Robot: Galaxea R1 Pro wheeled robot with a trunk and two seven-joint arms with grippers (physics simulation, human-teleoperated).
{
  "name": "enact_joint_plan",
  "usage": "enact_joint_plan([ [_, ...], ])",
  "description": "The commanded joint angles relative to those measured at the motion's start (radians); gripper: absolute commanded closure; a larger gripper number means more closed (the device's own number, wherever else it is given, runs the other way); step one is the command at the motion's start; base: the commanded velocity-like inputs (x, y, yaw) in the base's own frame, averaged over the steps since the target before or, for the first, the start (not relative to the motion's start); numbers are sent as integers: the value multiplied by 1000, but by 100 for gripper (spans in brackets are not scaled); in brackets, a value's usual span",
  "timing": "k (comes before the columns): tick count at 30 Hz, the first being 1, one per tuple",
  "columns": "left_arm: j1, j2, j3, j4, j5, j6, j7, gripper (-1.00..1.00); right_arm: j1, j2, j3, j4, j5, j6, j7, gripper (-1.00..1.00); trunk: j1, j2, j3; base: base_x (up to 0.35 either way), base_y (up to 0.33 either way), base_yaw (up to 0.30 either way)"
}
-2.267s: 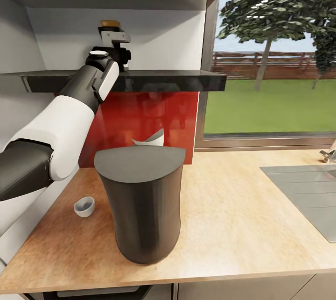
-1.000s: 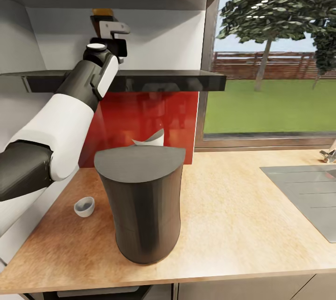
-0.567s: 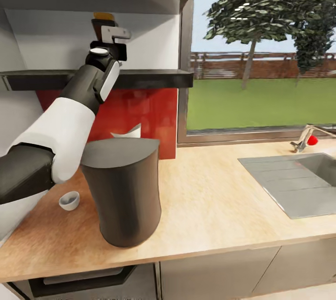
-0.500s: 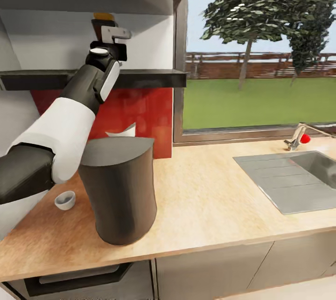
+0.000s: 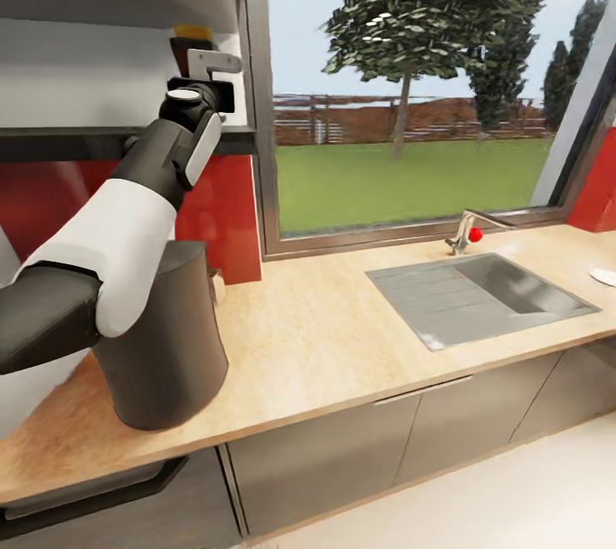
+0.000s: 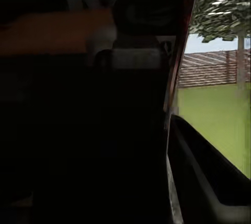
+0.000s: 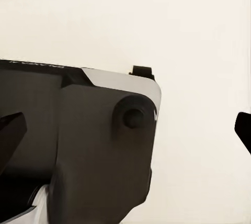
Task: Set up a coffee station on the kitchen countertop: keep the coffee maker on the countertop, move the bottle of coffee from the kitchen shelf to the counter next to the coffee maker, place a paper coffee filter on top of the coffee maker, put the saucer next to the coffee maker with the coffee cup on the saucer, and place the electric kettle next to the coffee maker.
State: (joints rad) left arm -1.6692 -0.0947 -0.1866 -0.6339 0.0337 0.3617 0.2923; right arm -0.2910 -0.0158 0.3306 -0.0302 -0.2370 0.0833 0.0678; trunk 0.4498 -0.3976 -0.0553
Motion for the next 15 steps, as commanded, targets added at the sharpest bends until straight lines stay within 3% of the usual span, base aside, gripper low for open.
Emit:
enact_joint_plan([
  [1, -1, 0, -5, -1, 2, 5, 7, 100, -1, -1, 8, -2, -10, 6, 3, -100, 0, -2, -2, -203, -219, -268],
  [7, -1, -16, -4, 2, 9, 1, 7, 100, 0, -1, 8, -2, -10, 6, 3, -100, 0, -2, -2, -179, -197, -268],
  [15, 53, -43, -4, -8, 9, -3, -2, 100, 0, -1, 9, -2, -10, 6, 3, -100, 0, -2, -2, -13, -15, -268],
])
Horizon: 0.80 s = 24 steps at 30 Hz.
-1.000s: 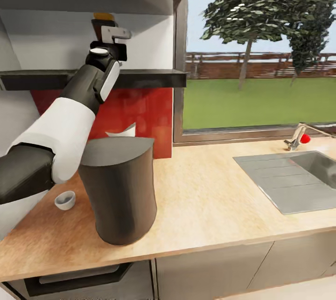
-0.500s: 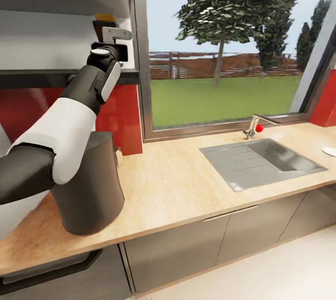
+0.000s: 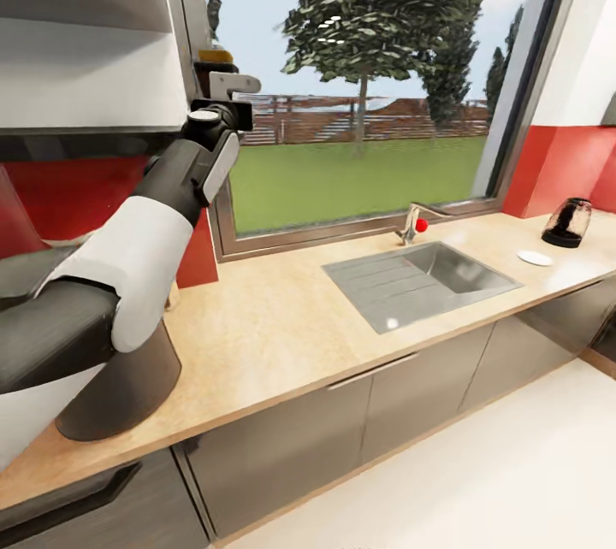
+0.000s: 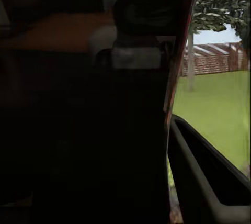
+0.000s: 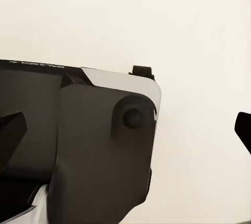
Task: Set up a coffee station on the kitchen countertop: keep the coffee maker on the countertop, move the bottle of coffee from the kitchen shelf to the counter next to the coffee maker, place a paper coffee filter on top of the coffee maker, put the saucer next to the coffee maker with the coffee cup on the saucer, and place the electric kettle next to the coffee maker.
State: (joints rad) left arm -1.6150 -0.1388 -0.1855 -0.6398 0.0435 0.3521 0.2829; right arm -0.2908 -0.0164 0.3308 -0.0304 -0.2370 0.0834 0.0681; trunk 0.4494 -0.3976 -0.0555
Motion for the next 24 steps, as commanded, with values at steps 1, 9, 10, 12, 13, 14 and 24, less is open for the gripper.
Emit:
enact_joint_plan([
  [1, 3, -2, -5, -2, 0, 6, 6, 100, -1, 0, 9, -2, -10, 6, 3, -100, 1, -2, -2, -1, -1, -268],
  [9, 33, -23, -5, -3, 3, 4, 2, 100, -1, 0, 10, -2, -10, 6, 3, -100, 1, -2, -2, 0, 0, -268],
  [10, 36, -25, -5, -3, 3, 4, 1, 100, -1, 0, 10, -2, -10, 6, 3, -100, 1, -2, -2, 0, 0, -268],
  [12, 60, -27, -5, -5, 4, 2, 1, 100, -1, 0, 10, -2, -10, 6, 3, -100, 1, -2, -2, 0, 0, -268],
  [13, 66, -27, -5, -7, 4, 1, 1, 100, -1, 0, 10, -2, -10, 6, 3, -100, 1, -2, -2, 0, 0, -268],
  [14, 77, -28, -5, -11, 4, -4, 1, 100, -1, 0, 10, -2, -10, 6, 3, -100, 1, -2, -2, 0, 0, -268],
  [24, 429, -20, -9, -246, -6, -85, 1, 100, -1, 0, 10, -2, -10, 5, 2, -100, 1, -2, -2, 0, 0, -260],
])
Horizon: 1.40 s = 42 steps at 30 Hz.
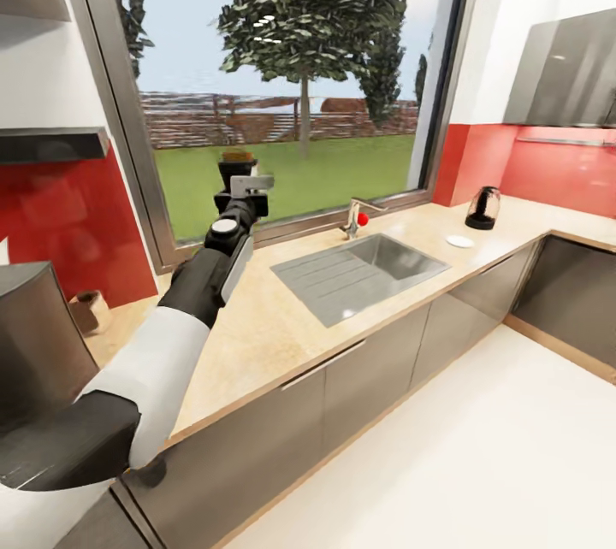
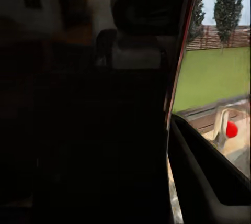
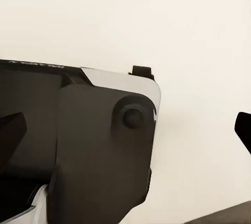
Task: Set up a coffee station on the kitchen countertop: keep the coffee maker on the countertop, move the bottle of coffee from the kitchen shelf to the counter next to the coffee maker, place a paper coffee filter on top of the coffee maker, put the saucer next to the coffee maker with the coffee cup on the saucer, and place the electric kettle next to the coffee maker.
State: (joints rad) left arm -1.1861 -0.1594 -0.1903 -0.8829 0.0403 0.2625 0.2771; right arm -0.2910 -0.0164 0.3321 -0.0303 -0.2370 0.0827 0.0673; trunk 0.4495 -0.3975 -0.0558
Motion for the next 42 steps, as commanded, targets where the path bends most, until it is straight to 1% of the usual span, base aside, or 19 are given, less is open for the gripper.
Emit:
enact_joint_plan([
  [1, 51, 2, -5, -34, -4, -26, 7, 100, -1, 0, 8, -2, -9, 4, 2, -100, 1, -3, -2, 0, 0, -99],
  [2, 106, 2, -6, -56, -9, -63, 10, 100, -1, 0, 8, -2, -9, 4, 2, -100, 1, -3, -2, 0, 0, -41],
  [3, 141, 4, -7, -62, -16, -80, 10, 100, -1, 0, 8, -2, -9, 3, 2, -100, 1, -3, -2, 0, 0, -17],
  [5, 174, 9, -8, -59, -22, -90, 9, 100, -1, 0, 8, -2, -8, 1, 2, -100, 1, -3, -2, 0, 0, -5],
  [7, 162, 20, 5, -70, -24, -79, 14, 100, -1, 11, 2, -10, -13, -11, 3, -100, 1, -3, -2, 0, 0, 0],
  [8, 156, 25, 5, -75, -23, -74, 14, 100, -1, 17, 2, -10, -12, -10, 3, -100, 1, -3, -2, 0, 0, 0],
  [10, 148, 25, 5, -87, -23, -71, 14, 100, -1, 25, 2, -10, -13, -10, 3, -100, 1, -3, -2, 0, 0, 0],
  [13, 165, 29, 5, -104, -35, -68, 8, 100, -2, 39, 2, -10, -12, -27, 2, -100, 1, -3, -2, 0, 0, 0],
  [17, 188, 31, 2, -122, -49, -68, 2, 100, -2, 43, 1, -10, -12, -33, 2, -100, 1, -3, -2, 0, 0, 0],
  [19, 199, 31, -9, -119, -51, -70, -7, 100, -2, 43, 1, -10, -12, -34, 3, -100, 1, -3, -2, 0, 0, -91],
  [21, 211, 32, -20, -119, -51, -74, -19, 100, -2, 43, 1, -10, -12, -34, 2, -100, 1, -3, -2, 0, 0, -231],
  [26, 239, 31, -34, -119, -51, -82, -47, 100, -2, 43, 1, -10, -12, -34, 2, -100, 1, -3, -1, 0, 0, -277],
  [31, 268, 31, -62, -113, -50, -86, -75, 100, -2, 44, 2, -10, -12, -34, 2, -100, 1, -3, -1, 0, 0, -297],
  [32, 405, 30, -88, -113, -50, -87, -399, 100, -2, 44, 2, -10, -12, -34, 2, -100, 1, -3, -1, 0, 0, -298],
  [35, 446, 29, -116, -114, -46, -87, -427, 100, -2, 44, 2, -10, -12, -34, 2, -100, 1, -3, -1, 0, 0, -298],
  [36, 462, 29, -132, -114, -44, -88, -433, 100, -1, 44, 2, -10, -12, -34, 2, -100, 1, -3, -1, 0, 0, -298],
  [38, 470, 28, -146, -114, -40, -87, -438, 100, -2, 44, 2, -10, -12, -34, 2, -100, 1, -3, -1, 0, 0, -298],
  [40, 472, 26, -150, -115, -35, -87, -451, 100, -2, 44, 3, -10, -12, -34, 2, -100, 1, -3, -1, 0, 0, -298],
  [42, 473, 24, -152, -116, -25, -86, -483, 100, -2, 44, 3, -10, -12, -34, 2, -100, 1, -3, -1, 0, 0, -298],
])
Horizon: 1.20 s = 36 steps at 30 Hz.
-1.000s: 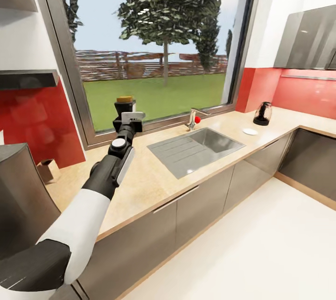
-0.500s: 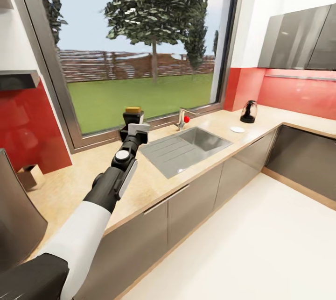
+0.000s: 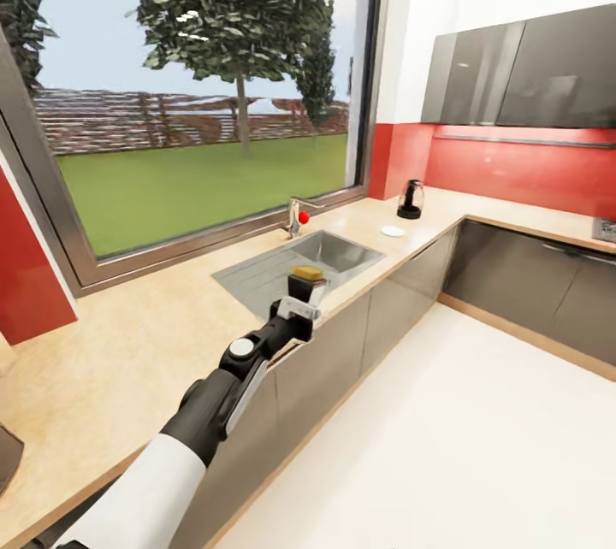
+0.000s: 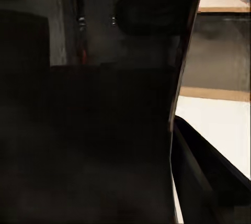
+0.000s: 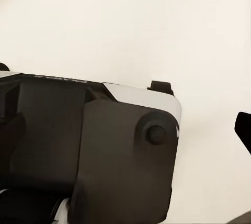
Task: Set up a coffee station on the kitchen countertop: keep the coffee maker on the countertop, move the bottle of coffee from the kitchen shelf to the counter next to the coffee maker, place a paper coffee filter on top of the coffee maker, put the saucer next to the coffee maker with the coffee cup on the saucer, and place the electric kettle next to the coffee maker.
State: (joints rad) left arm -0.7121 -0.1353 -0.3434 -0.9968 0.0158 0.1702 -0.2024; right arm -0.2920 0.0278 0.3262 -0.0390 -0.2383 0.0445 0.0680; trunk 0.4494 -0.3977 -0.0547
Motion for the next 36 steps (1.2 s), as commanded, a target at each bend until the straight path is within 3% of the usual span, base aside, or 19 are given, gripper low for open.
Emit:
enact_joint_plan([
  [1, 0, 0, 1, -2, 5, 6, -22, 100, -1, 0, 8, -1, -10, 5, 1, -100, 1, -2, -2, 0, 0, -298],
  [7, 12, -1, 0, -1, 92, 8, -136, 100, -1, 1, 10, -1, -10, 5, 2, -100, 1, -2, -2, 0, 0, -298],
  [9, 51, 1, 0, -2, 115, 6, -202, 100, -1, 1, 10, -1, -10, 5, 2, -100, 1, -2, -2, 0, 0, -298],
  [11, 110, 5, 0, 0, 120, -23, -230, 100, -1, 3, 10, 0, -10, 5, 2, -100, 1, -2, -2, 0, 0, -298],
  [14, 175, 9, 2, 6, 115, -130, -236, 100, -1, 4, 10, 1, -10, 5, 1, -100, 1, -2, -2, 0, 0, -294],
  [17, 290, 23, 3, 12, 108, -241, -232, 100, -1, 4, 10, 1, -10, 4, 1, -100, 1, -2, -2, 0, 0, -146],
  [22, 417, 43, 9, 110, 86, -457, -227, 100, -1, 3, 11, 1, -9, 2, 0, -100, 1, -2, -2, 0, 0, -18],
  [26, 443, 82, 12, 205, 89, -549, -225, 100, -1, 1, 11, 1, -9, -7, -1, -100, 1, -2, -2, 0, 0, -2],
  [27, 454, 110, 12, 272, 93, -625, -223, 100, -1, -2, 11, 1, -8, -48, -2, -100, 1, -2, -2, 0, 0, 0],
  [28, 457, 114, 13, 301, 93, -657, -222, 100, -1, -2, 11, 2, -8, -58, -2, -100, 1, -2, -2, 0, 0, 0],
  [29, 461, 120, 33, 407, 99, -758, -220, 100, -1, -2, 11, 2, -8, -73, -3, -100, 1, -2, -2, 0, 0, 0],
  [36, 469, 121, 127, 585, 113, -926, -219, 100, 0, -4, 9, 5, -9, -81, -4, -100, 1, -2, -2, 0, 0, 0],
])
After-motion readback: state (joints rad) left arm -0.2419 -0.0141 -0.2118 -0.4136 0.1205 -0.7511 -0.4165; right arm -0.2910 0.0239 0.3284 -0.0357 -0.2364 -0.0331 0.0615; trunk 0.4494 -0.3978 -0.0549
